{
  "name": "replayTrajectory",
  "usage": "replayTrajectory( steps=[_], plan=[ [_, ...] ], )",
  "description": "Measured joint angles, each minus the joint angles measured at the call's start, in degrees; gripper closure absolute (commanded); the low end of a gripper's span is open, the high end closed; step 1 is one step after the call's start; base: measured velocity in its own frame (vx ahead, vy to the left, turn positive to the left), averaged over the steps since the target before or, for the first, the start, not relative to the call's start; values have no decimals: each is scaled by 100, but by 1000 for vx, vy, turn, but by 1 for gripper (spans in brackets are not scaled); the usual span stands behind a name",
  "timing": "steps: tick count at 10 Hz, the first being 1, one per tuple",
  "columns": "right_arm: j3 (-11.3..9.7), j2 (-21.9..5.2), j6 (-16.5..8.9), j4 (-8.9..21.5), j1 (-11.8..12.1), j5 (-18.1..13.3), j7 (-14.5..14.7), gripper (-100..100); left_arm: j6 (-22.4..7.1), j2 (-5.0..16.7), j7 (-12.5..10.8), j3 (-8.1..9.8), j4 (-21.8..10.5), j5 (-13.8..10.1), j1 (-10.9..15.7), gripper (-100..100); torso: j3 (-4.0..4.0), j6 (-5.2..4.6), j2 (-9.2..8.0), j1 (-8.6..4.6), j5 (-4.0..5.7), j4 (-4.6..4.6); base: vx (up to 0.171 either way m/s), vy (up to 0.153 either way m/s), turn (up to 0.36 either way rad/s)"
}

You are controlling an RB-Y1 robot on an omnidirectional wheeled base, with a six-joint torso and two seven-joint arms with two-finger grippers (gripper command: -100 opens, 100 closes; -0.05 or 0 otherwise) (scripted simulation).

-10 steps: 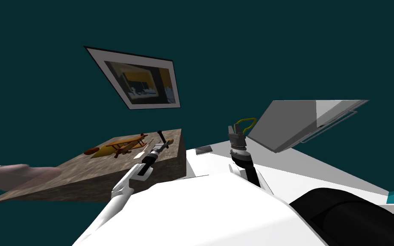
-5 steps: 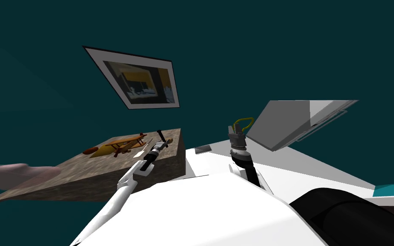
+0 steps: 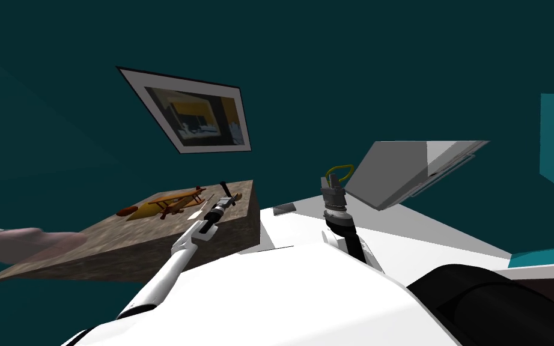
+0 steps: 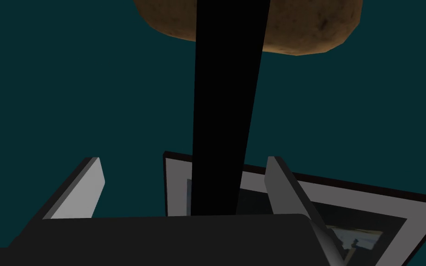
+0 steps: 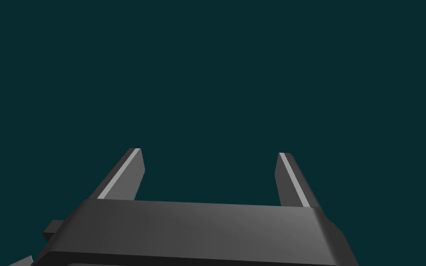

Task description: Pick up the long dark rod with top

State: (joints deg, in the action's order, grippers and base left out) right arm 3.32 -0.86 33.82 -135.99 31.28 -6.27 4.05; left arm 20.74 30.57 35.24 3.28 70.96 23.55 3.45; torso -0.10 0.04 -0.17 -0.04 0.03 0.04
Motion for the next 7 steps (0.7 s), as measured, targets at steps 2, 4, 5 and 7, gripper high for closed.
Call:
replayTrajectory(
  steps=[2, 4, 5, 7],
  plan=[
    [0, 0, 0, 0, 0, 0, 0, 0, 116, 120, 63, -30, -299, -153, 287, -100, -5, -1, -8, -7, 2, 2, -44, -26, -15],
    [0, 0, 0, 0, 0, 0, 0, 0, 79, 152, 50, -63, -543, -172, 389, -100, 4, 0, 8, 5, -1, -2, -3, 0, 3],
    [0, 0, 0, 0, 0, 0, 0, 0, 98, 149, 57, -52, -651, -175, 398, -100, 7, 1, 13, 8, -2, -3, -46, -29, -42],
    [0, 0, 0, 0, 0, 0, 0, 0, 264, 240, 145, -74, -935, -317, 705, -100, -3, -2, -6, -8, 2, 1, -53, -29, -19]
  ],
)
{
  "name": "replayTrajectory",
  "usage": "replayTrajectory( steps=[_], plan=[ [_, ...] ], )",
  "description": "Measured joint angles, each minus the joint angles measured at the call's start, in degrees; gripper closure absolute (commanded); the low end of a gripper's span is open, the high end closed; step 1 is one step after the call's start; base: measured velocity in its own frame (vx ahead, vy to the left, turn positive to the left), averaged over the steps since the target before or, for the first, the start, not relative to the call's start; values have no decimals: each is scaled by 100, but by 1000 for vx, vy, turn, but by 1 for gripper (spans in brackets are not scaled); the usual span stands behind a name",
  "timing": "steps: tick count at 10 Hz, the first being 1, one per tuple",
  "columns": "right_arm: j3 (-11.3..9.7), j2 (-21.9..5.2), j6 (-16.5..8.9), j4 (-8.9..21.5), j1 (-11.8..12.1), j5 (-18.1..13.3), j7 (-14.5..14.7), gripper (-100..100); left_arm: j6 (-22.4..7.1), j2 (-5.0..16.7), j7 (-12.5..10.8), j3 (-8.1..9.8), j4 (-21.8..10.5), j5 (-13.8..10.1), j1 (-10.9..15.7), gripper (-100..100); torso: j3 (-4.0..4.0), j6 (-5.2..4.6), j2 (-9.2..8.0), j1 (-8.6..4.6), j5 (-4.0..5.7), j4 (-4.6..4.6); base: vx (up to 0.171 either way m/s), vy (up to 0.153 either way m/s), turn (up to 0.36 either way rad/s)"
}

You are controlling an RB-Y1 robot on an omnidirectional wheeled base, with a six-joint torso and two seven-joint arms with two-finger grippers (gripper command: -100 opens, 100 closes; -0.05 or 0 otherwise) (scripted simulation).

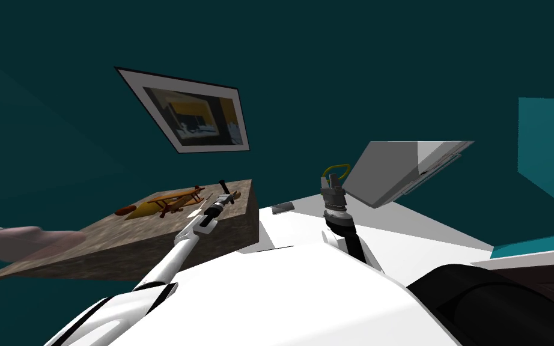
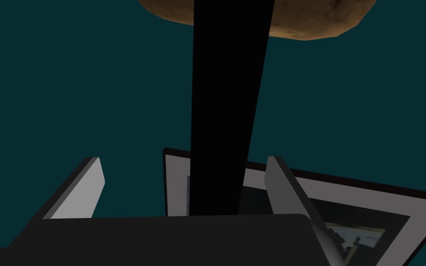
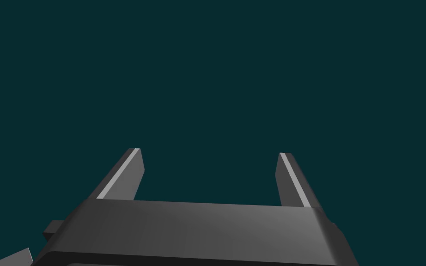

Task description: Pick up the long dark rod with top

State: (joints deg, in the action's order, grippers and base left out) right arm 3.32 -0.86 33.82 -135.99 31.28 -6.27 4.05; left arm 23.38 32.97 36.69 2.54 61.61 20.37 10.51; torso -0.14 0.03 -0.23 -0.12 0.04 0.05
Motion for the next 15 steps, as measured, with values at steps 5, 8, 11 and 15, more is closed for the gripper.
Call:
replayTrajectory(
  steps=[5, 8, 11, 15],
  plan=[
    [0, 0, 0, 0, 0, 0, 0, 0, 196, 105, 130, -33, -742, -177, 474, -100, 2, 3, 5, 8, -2, -1, -32, -15, -13],
    [0, 0, 0, 0, 0, 0, 0, 0, 282, 185, 163, -64, -1108, -270, 688, -100, 4, 0, 7, 6, -1, -2, -38, -17, -24],
    [0, 0, 0, 0, 1, 0, 0, 0, 378, 233, 221, -69, -1511, -348, 906, -100, 7, 3, 13, 11, -3, -3, -29, -20, -15],
    [0, 0, 0, 0, 1, 0, 0, 0, 544, 313, 342, -104, -2075, -502, 1354, 100, 7, 3, 12, 11, -3, -3, -25, -17, -7]
  ],
)
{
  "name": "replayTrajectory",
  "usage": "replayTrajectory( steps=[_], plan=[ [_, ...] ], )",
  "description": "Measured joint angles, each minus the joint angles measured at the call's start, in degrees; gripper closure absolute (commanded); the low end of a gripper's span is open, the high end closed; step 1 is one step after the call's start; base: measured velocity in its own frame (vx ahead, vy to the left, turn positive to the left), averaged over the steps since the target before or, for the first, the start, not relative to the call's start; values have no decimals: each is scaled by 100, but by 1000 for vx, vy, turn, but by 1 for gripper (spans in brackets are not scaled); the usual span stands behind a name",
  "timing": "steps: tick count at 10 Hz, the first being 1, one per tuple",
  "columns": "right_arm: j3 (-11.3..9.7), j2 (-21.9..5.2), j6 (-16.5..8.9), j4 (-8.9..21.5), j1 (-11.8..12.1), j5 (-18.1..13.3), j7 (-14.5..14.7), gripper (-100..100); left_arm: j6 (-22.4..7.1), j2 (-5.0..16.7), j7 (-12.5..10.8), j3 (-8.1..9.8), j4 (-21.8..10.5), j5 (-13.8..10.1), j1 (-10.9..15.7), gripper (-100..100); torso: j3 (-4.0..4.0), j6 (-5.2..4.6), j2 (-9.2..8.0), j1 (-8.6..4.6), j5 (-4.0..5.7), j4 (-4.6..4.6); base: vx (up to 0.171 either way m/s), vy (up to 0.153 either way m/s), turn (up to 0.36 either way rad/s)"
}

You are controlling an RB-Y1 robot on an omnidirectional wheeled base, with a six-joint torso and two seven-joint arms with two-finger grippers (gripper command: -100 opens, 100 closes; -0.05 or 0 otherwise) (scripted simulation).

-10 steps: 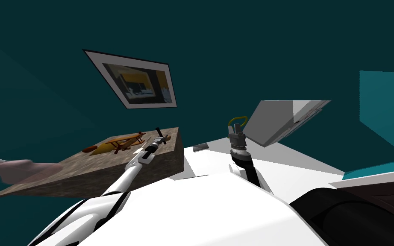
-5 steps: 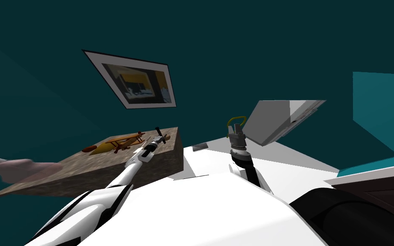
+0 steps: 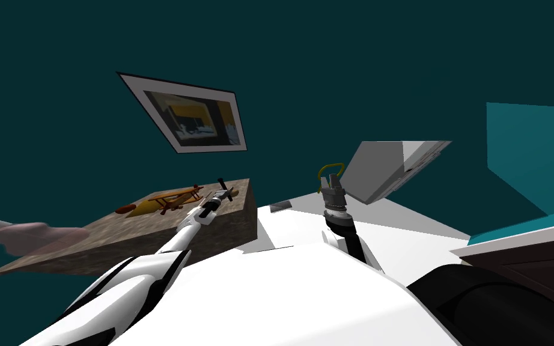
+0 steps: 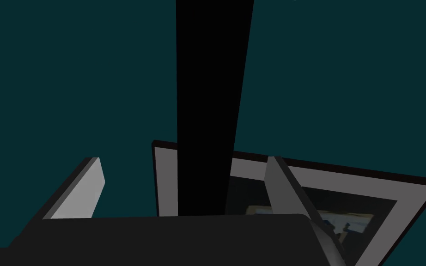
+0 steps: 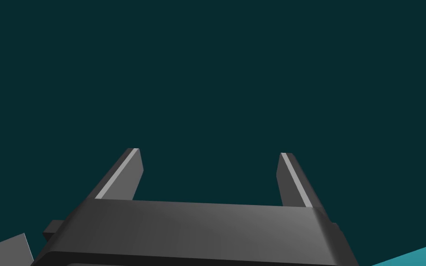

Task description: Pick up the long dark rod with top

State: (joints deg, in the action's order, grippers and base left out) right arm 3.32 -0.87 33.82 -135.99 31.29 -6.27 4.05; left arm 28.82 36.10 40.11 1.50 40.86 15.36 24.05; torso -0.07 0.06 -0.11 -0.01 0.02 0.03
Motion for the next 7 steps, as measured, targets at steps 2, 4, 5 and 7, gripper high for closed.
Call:
replayTrajectory(
  steps=[2, 4, 5, 7],
  plan=[
    [0, 0, 0, 0, 0, 0, 0, 0, -3, 5, 3, 0, 2, 2, -1, 100, 4, -4, 5, 0, -3, -2, 0, 0, 0],
    [0, 0, 0, 0, 0, 0, 0, 0, -2, 3, 5, -2, 3, 3, -1, 100, 4, 0, 6, 5, -4, -2, 0, 0, 0],
    [0, 0, 0, 0, 0, 0, 0, 0, -1, 2, 4, -2, 3, 3, -1, 0, 4, 0, 6, 5, -3, -1, 0, 0, 0],
    [0, 0, 0, 0, 1, 0, 0, 0, -97, -20, -69, 27, 302, 74, -242, 100, 15, 11, 20, 20, -13, -14, 78, 43, 34]
  ],
)
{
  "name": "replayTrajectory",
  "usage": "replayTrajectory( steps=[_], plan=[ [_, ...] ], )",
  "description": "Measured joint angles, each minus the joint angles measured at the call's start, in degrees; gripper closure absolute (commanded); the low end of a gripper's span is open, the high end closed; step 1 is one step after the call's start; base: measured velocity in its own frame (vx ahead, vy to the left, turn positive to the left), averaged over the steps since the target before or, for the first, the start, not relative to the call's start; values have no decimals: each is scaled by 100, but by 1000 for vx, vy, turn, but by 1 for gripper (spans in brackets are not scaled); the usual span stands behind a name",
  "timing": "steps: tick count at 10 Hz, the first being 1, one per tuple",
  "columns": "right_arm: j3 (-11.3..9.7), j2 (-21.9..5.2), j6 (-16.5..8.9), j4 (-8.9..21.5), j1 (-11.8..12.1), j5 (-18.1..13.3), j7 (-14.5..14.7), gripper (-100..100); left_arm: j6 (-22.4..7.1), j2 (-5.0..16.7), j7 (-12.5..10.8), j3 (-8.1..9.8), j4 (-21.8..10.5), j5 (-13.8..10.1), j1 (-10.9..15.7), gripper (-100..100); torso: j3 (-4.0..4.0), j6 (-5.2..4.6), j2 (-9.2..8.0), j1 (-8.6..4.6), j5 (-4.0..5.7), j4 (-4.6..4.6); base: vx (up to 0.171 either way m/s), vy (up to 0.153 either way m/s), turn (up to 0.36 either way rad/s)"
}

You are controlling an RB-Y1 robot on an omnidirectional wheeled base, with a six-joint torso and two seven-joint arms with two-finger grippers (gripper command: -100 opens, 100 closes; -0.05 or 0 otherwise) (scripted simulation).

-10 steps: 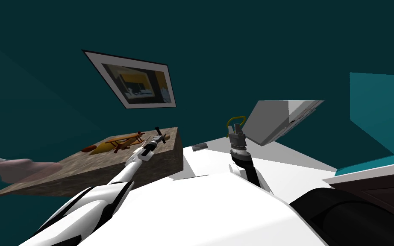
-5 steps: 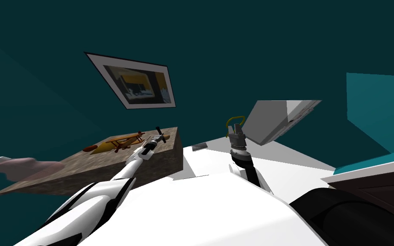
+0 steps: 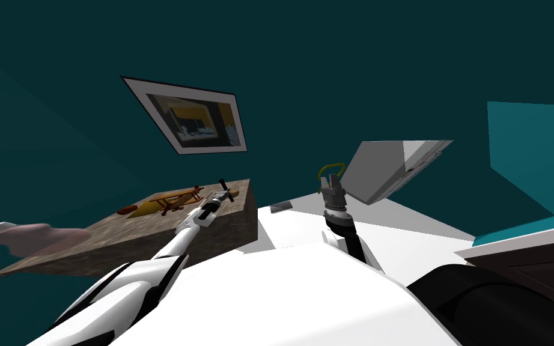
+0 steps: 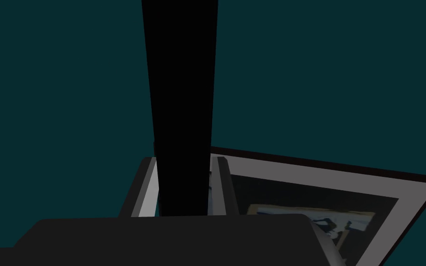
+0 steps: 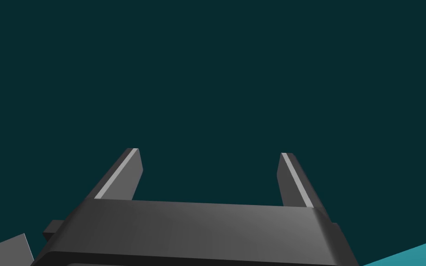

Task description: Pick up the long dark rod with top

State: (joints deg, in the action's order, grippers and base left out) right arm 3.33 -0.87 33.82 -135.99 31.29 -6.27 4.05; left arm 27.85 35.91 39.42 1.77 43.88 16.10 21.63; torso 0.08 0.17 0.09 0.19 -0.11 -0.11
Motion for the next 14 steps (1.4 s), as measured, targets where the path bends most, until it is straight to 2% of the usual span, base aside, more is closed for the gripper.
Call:
replayTrajectory(
  steps=[2, 3, 4, 6, 10, 12, 14],
  plan=[
    [0, 0, 0, 0, 0, 0, 0, 0, -105, -97, -92, 50, 372, 149, -313, 100, 27, 8, 22, 31, -26, -32, 83, 52, 39],
    [0, 0, 0, 0, 0, 0, 0, 0, -194, -156, -120, 70, 627, 208, -498, 100, 39, 8, 26, 39, -41, -51, 92, 58, 47],
    [0, 0, 0, 0, 0, 0, 0, 0, -358, -212, -200, 90, 1016, 308, -769, 100, 53, 17, 34, 52, -56, -72, 67, 34, 32],
    [0, 0, 0, 0, 0, 0, 0, 0, -530, -327, -305, 112, 1522, 480, -1116, 100, 74, 15, 49, 61, -75, -99, 74, 30, 33],
    [0, 0, 0, 0, -1, 0, 0, 0, -687, -468, -430, 151, 2279, 703, -1718, 100, 100, 26, 65, 93, -105, -134, 41, 23, 19],
    [0, 0, 0, 0, -1, 0, 0, 0, -720, -509, -429, 151, 2506, 734, -1795, 100, 97, 21, 58, 89, -106, -133, 18, 9, 16],
    [0, 0, 0, 0, -1, 0, 0, 0, -878, -593, -529, 175, 2880, 872, -2130, 100, 107, 29, 73, 102, -111, -140, 52, 21, 24]
  ],
)
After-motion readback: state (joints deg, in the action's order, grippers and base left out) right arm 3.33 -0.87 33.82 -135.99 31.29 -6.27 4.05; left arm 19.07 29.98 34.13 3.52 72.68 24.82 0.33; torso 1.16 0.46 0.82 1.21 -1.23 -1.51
